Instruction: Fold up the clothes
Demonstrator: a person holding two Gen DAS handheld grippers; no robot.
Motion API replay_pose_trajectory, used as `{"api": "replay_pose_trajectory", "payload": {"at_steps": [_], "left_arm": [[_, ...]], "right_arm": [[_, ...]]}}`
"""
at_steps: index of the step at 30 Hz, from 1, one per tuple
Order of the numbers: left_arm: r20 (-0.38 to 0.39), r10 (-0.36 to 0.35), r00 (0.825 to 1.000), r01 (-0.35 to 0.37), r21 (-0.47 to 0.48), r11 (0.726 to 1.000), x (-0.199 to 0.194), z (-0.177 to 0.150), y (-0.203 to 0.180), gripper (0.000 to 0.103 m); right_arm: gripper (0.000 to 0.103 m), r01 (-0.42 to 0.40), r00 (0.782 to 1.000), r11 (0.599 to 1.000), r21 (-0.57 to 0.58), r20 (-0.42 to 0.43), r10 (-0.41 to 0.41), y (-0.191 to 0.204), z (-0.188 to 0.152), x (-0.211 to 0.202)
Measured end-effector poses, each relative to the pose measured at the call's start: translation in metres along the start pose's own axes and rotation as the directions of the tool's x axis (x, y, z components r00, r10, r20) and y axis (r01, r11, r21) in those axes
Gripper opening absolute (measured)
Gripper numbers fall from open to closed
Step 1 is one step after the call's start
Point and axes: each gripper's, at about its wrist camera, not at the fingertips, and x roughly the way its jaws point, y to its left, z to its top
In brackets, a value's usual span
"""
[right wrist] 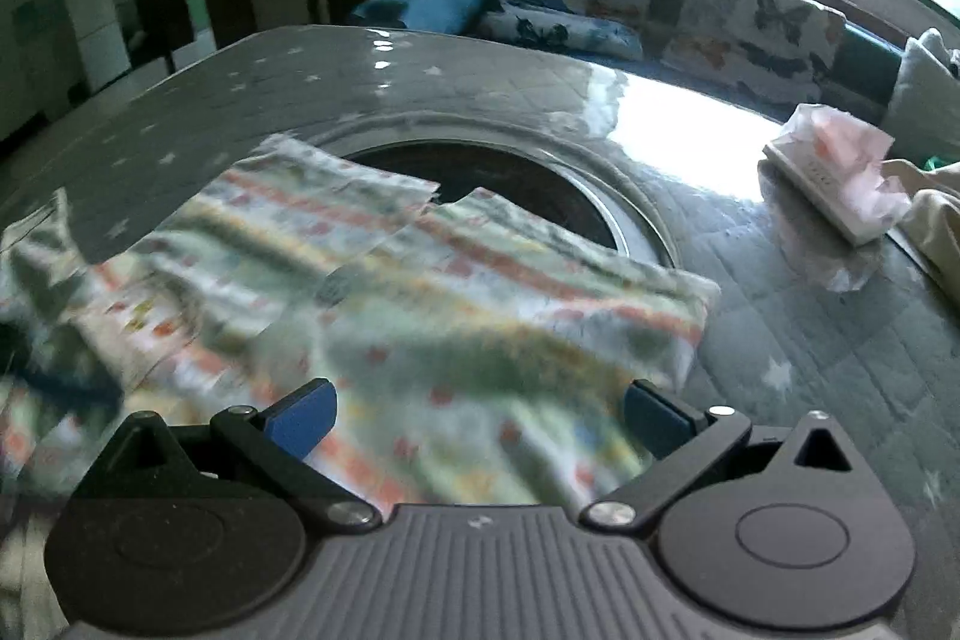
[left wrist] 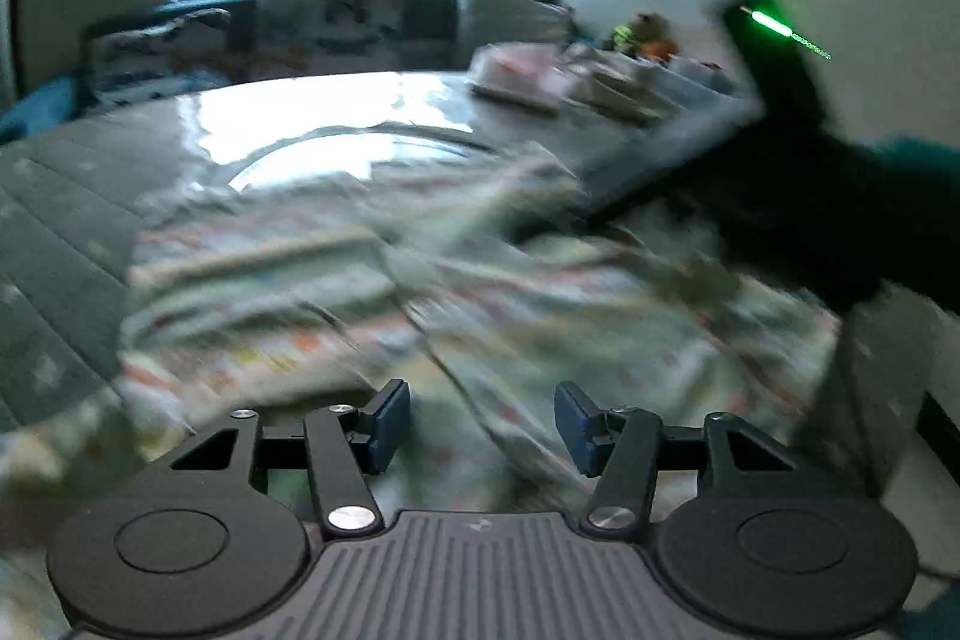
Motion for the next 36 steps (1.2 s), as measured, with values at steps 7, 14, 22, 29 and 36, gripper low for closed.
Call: {"api": "replay_pose_trajectory", "payload": {"at_steps": [7,14,22,29,36], "left_arm": [[0.013,-0.002,1.000,0.002,0.061,0.998,0.004,-0.011,-0.015,0.073],[0.026,-0.012,1.000,0.010,0.073,0.997,0.004,-0.015,-0.020,0.082],[0.023,-0.015,1.000,0.013,0.083,0.996,0.005,-0.016,-0.026,0.091],[0.007,0.000,1.000,0.000,0.052,0.999,-0.002,-0.013,-0.022,0.095],[0.012,0.022,1.000,-0.022,0.025,0.999,-0.007,-0.016,-0.017,0.100]], "right_arm": [[0.103,0.052,0.998,0.998,0.031,-0.025,-0.051,-0.007,0.012,0.043],[0.103,0.070,0.998,0.997,0.046,-0.010,-0.070,-0.009,0.033,0.053],[0.103,0.081,0.997,0.995,0.057,0.002,-0.081,-0.007,0.057,0.059],[0.103,0.001,1.000,1.000,-0.017,-0.003,-0.001,0.028,0.063,0.053],[0.103,-0.090,0.995,0.990,-0.106,-0.055,0.084,0.080,0.056,0.066]]}}
